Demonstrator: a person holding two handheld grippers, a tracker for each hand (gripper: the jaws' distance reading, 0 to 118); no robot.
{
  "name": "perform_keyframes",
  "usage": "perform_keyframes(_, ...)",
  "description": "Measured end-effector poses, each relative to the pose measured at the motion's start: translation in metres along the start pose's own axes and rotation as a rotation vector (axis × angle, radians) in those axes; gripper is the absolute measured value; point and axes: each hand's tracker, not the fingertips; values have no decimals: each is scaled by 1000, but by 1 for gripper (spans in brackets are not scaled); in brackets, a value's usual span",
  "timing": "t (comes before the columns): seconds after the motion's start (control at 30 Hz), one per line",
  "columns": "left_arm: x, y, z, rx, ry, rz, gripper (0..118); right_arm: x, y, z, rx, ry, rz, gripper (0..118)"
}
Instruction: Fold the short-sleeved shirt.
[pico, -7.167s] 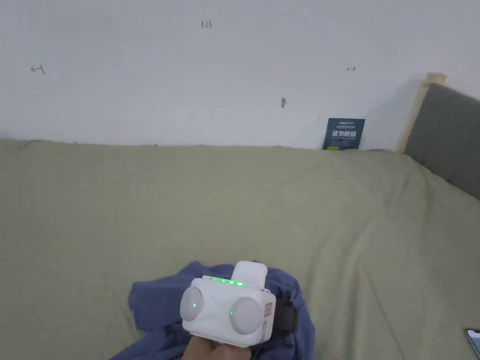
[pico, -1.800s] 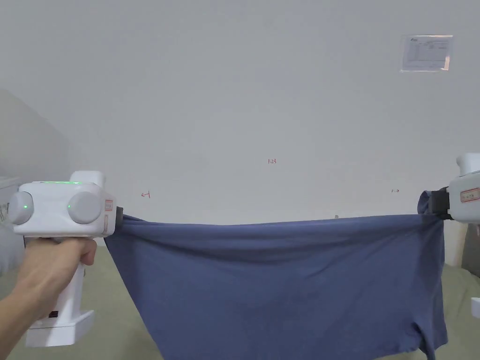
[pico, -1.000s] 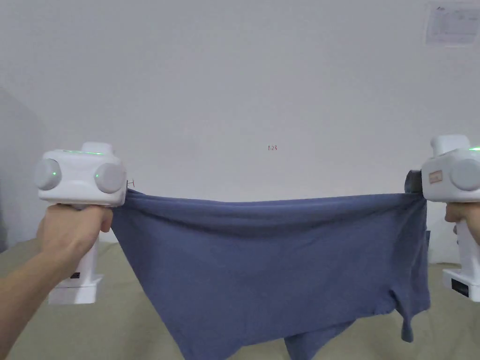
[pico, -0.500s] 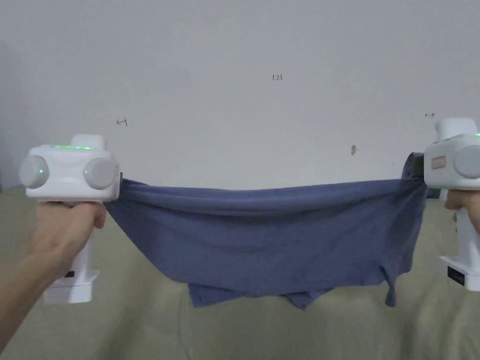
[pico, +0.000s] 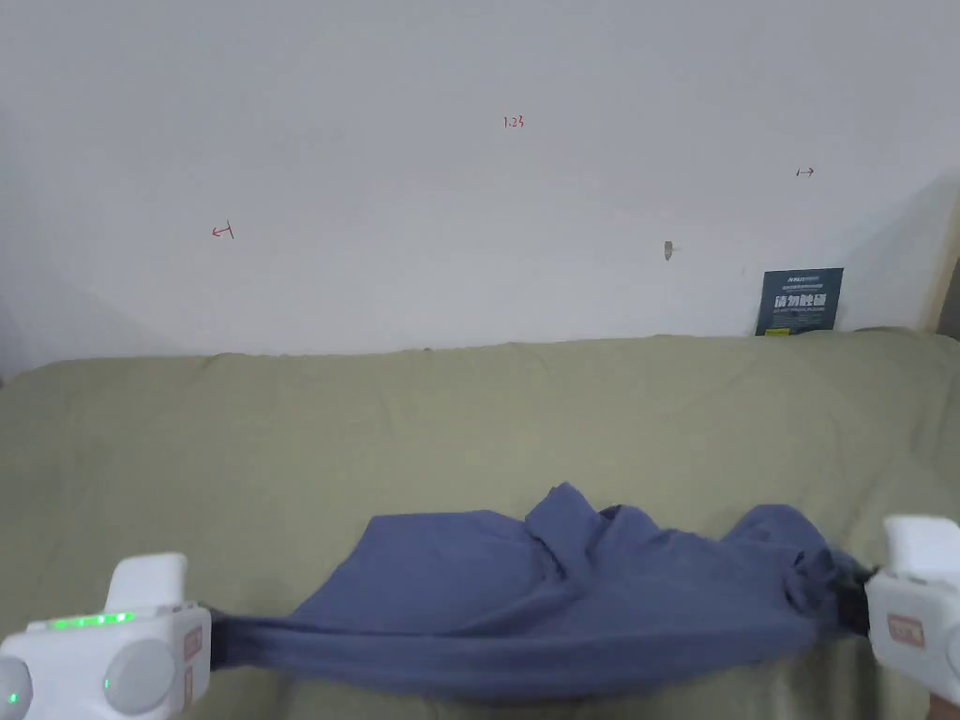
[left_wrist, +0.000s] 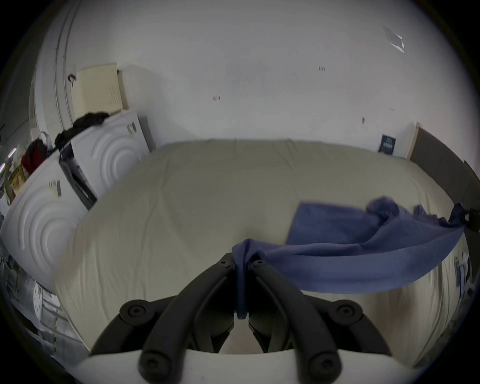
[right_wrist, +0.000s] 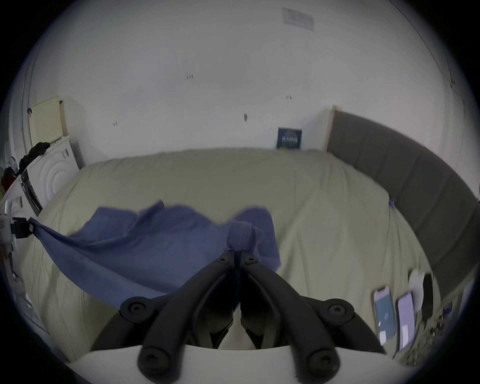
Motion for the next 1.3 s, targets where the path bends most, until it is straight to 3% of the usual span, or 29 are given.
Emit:
perform_keyframes(0.23, -18, -79, 37, -80, -14, 55, 4, 17, -87, 46, -55, 20, -58, 5)
perform_keyframes(0.27, -20, -88, 42, -83, -16, 61, 4, 20, -95, 53, -63, 14, -100, 5)
perform_keyframes(0.57, -29, -138, 60, -139, -28, 48, 4, 34, -138, 80, -110, 24, -153, 5)
perform_keyframes(0.63, -29, -139, 59, -156, -35, 67, 5, 39, -142, 63, -138, 21, -161, 14)
perform_keyframes(0.67, -29, -140, 57, -162, -41, 74, 9, 40, -144, 59, -147, 17, -168, 39)
perform_keyframes(0.7, -30, -140, 56, -161, -51, 77, 33, 40, -145, 57, -152, 21, -173, 93)
perform_keyframes(0.73, -35, -140, 50, -155, -71, 81, 59, 40, -146, 57, -151, 22, -186, 104)
perform_keyframes(0.77, -37, -140, 49, -154, -99, 83, 73, 38, -146, 59, -159, -5, -201, 113)
perform_keyframes(0.8, -38, -140, 50, -152, -99, 82, 73, 40, -145, 59, -178, -21, -219, 113)
perform_keyframes(0.83, -38, -141, 51, -149, -103, 78, 113, 42, -146, 58, -201, -13, -234, 117)
perform_keyframes(0.87, -37, -141, 51, -162, -111, 73, 117, 43, -149, 64, -177, -1, -241, 117)
perform_keyframes(0.93, -38, -139, 60, -85, -129, 57, 114, 34, -145, 79, -149, -16, -198, 117)
perform_keyframes(0.97, -39, -141, 64, -156, -105, 54, 114, 28, -142, 86, -167, -40, -151, 117)
perform_keyframes(1.07, -40, -141, 85, -132, -134, 55, 112, 10, -131, 114, -132, -20, -81, 116)
perform_keyframes(1.13, -36, -141, 96, -110, -144, 59, 102, -5, -128, 138, -70, 30, -60, 103)
perform_keyframes(1.17, -36, -141, 104, -76, -156, 71, 89, -10, -131, 139, -71, 76, -13, 87)
perform_keyframes(1.23, -37, -144, 121, -30, -182, 93, 16, -26, -135, 158, -14, 100, 6, 16)
perform_keyframes(1.27, -40, -145, 124, -24, -191, 95, 0, -32, -139, 166, 8, 106, -8, 1)
perform_keyframes(1.3, -43, -148, 127, -17, -191, 99, 0, -56, -133, 192, 24, 91, -12, 1)
